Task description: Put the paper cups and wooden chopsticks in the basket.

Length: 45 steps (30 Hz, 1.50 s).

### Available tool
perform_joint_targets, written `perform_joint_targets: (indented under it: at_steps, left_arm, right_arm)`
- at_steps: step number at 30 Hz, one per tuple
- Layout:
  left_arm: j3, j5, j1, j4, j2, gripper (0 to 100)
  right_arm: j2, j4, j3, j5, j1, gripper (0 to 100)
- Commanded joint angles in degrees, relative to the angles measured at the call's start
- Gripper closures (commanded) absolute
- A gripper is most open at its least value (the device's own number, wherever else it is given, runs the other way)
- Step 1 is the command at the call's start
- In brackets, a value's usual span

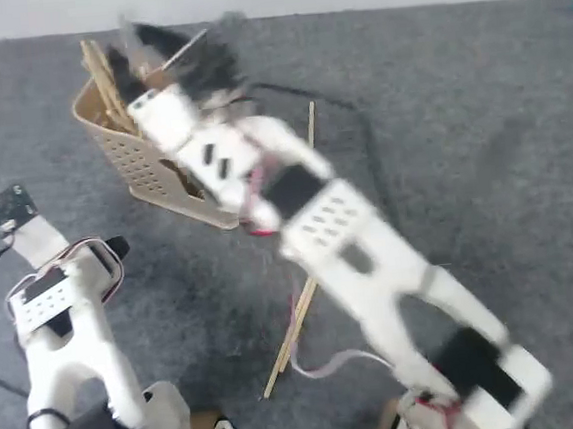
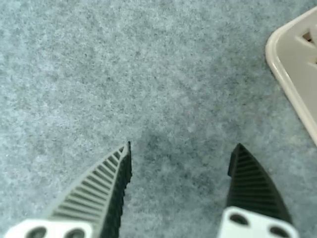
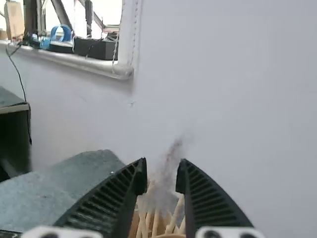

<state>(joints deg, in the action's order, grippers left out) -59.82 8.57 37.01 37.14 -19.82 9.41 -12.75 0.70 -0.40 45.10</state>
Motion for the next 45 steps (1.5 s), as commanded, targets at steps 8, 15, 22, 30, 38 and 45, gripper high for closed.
perform_joint_targets:
  at_steps: [8, 15, 22, 30, 38, 45]
  left_arm:
    - [2.2, 0.2, -0.8, 0.3, 0.0, 70]
    - [2.6, -5.2, -2.9, 3.7, -0.1, 70]
    - [0.9, -21.4, -7.2, 14.5, -5.6, 70]
    - [-8.5, -22.6, -28.3, 25.4, -30.7, 70]
    - [0.7, -13.4, -47.2, 30.3, -34.1, 70]
    - [23.5, -6.4, -55.3, 30.2, -4.4, 70]
  right_arm:
    - [31.0, -61.8, 3.1, -15.9, -20.4, 90.8]
    - [37.9, -66.9, 23.6, -15.9, -33.2, 90.8]
    - [44.2, -64.1, 48.4, -10.5, -38.7, 90.8]
    - [44.4, -48.7, 64.5, -6.2, -47.3, 90.4]
    - [45.3, -31.3, 78.4, -6.7, -49.8, 90.8]
    - [44.8, -31.4, 79.0, -6.7, -50.2, 90.8]
